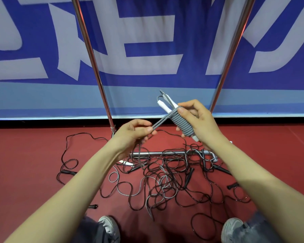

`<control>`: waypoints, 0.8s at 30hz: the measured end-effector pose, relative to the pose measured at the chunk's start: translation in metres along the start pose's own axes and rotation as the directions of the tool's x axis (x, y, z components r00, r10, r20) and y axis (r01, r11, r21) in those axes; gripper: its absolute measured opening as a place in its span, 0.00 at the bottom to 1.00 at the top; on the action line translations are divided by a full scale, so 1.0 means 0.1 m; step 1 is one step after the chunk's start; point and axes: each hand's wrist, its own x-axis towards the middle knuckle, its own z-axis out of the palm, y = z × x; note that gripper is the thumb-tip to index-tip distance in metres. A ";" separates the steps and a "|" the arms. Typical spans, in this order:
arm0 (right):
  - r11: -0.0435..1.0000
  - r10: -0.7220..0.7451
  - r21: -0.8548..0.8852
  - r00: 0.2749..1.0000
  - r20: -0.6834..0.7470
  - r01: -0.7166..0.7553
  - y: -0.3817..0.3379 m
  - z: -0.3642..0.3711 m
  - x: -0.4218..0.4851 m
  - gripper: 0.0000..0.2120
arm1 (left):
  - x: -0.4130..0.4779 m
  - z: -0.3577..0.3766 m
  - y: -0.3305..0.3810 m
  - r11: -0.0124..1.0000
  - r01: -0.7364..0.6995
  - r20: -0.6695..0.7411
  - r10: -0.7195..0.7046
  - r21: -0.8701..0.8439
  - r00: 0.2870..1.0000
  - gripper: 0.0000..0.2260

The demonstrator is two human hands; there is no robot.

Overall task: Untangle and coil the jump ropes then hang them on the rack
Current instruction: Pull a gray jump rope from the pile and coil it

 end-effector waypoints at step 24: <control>0.846 0.085 -0.527 0.957 0.278 0.078 0.13 -0.01 0.00 0.17 | -0.03 0.16 -0.08 0.874 -0.292 0.061 0.291 0.389 0.955 0.08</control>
